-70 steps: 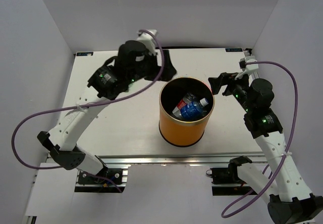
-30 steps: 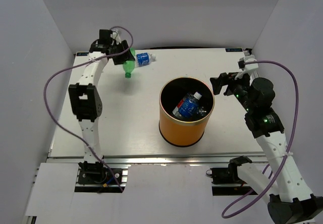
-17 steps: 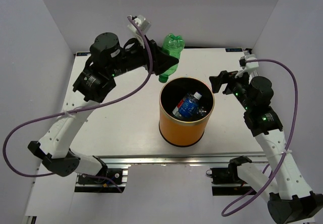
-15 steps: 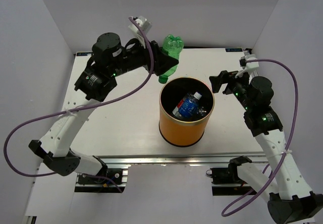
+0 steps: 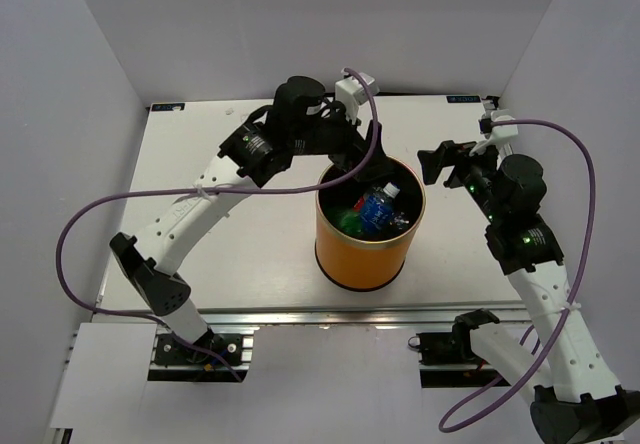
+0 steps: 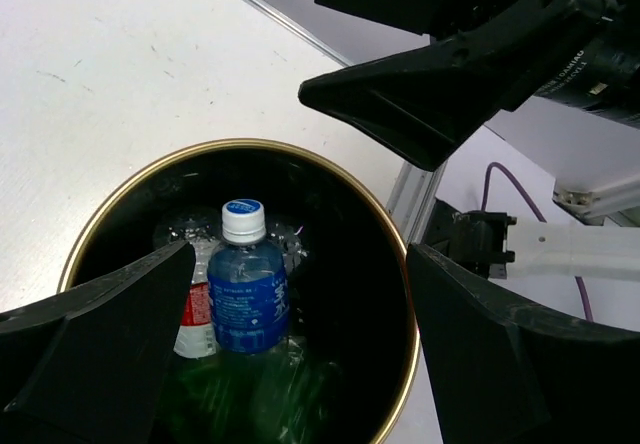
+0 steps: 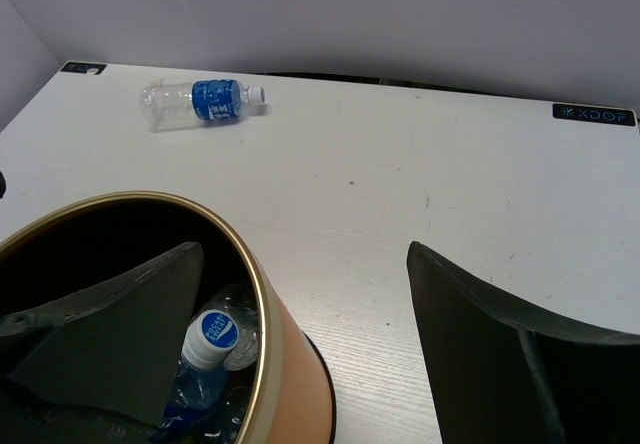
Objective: Put the plastic bottles in the bin
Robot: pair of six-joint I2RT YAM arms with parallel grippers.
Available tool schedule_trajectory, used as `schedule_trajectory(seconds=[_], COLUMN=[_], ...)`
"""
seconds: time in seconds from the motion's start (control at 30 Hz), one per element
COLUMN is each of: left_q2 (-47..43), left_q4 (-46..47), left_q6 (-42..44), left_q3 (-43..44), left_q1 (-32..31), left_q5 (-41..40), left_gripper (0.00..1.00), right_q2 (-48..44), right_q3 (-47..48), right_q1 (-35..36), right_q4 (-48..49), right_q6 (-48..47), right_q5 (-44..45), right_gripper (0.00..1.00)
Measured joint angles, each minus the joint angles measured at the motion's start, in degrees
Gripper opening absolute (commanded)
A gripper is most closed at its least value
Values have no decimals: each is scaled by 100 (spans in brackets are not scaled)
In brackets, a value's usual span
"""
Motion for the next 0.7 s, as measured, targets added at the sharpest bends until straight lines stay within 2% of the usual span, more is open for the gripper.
schedule_trajectory(seconds=[0.1, 0.27, 0.37, 0.6, 0.7], left_q2=[-2, -35, 15, 1290, 2079], left_q4=[-81, -48, -68, -114, -129], left_q6=[50, -9, -162, -1543, -2308], left_q3=[57, 125, 256, 1355, 1547], left_q1=[-50, 31, 323, 2306, 2776], left_q5=[-195, -1346, -1755, -1611, -1786], left_gripper=[98, 98, 98, 98, 98], right_q2=[11, 138, 256, 435, 535], right_q3=[0, 0, 0, 2, 37], right_q1=[0, 0, 0, 0, 0], right_q4=[2, 4, 0, -42, -98], right_q6=[-4, -7, -9, -48, -92], right_q5=[11, 11, 31, 356, 501], right_gripper=[89, 89, 89, 89, 90])
